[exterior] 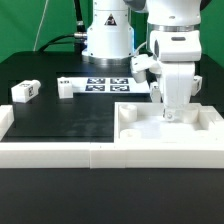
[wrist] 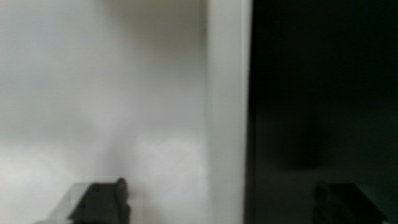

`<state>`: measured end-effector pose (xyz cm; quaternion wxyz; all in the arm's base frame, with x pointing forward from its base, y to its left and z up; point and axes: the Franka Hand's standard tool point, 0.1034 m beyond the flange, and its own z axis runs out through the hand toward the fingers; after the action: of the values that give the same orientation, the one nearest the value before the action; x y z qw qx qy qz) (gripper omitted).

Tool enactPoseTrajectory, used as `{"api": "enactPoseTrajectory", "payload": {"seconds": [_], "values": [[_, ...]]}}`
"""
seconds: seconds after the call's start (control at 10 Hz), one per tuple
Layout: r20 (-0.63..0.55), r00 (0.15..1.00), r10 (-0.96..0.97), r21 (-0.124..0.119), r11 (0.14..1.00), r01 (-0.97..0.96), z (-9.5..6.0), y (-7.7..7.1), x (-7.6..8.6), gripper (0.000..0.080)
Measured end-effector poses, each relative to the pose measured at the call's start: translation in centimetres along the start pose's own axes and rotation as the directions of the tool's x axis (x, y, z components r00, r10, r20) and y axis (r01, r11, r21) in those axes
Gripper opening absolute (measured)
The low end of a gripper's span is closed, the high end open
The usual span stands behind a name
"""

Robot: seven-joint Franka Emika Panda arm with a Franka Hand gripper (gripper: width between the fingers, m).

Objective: Assemble one leg

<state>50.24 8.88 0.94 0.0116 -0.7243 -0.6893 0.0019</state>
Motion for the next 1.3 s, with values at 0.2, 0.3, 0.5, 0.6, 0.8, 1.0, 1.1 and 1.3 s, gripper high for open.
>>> {"api": "enactPoseTrajectory", "payload": {"seconds": [0.2, 0.3, 0.5, 0.6, 0.8, 1.0, 1.1, 1.3], "values": [[0.000, 1.000, 0.000, 0.000, 1.000, 0.000, 0.0, 0.0, 0.0, 0.0635], [0.000, 1.000, 0.000, 0.000, 1.000, 0.000, 0.0, 0.0, 0.0, 0.0645], [0.000, 1.000, 0.001, 0.000, 1.000, -0.001, 0.0, 0.0, 0.0, 0.0649], [0.000, 1.000, 0.001, 0.000, 1.000, -0.001, 0.0, 0.0, -0.1, 0.0649], [0.004, 1.000, 0.016, -0.002, 1.000, -0.016, -0.6, -0.6, 0.0, 0.0649], [0.014, 0.997, 0.073, -0.010, 0.997, -0.073, -2.7, -2.6, 0.1, 0.0649], [0.018, 0.995, 0.094, -0.021, 0.995, -0.093, -3.9, -3.4, -0.1, 0.0649], [0.024, 0.984, 0.175, -0.025, 0.984, -0.175, -5.0, -5.1, -0.7, 0.0649]]}}
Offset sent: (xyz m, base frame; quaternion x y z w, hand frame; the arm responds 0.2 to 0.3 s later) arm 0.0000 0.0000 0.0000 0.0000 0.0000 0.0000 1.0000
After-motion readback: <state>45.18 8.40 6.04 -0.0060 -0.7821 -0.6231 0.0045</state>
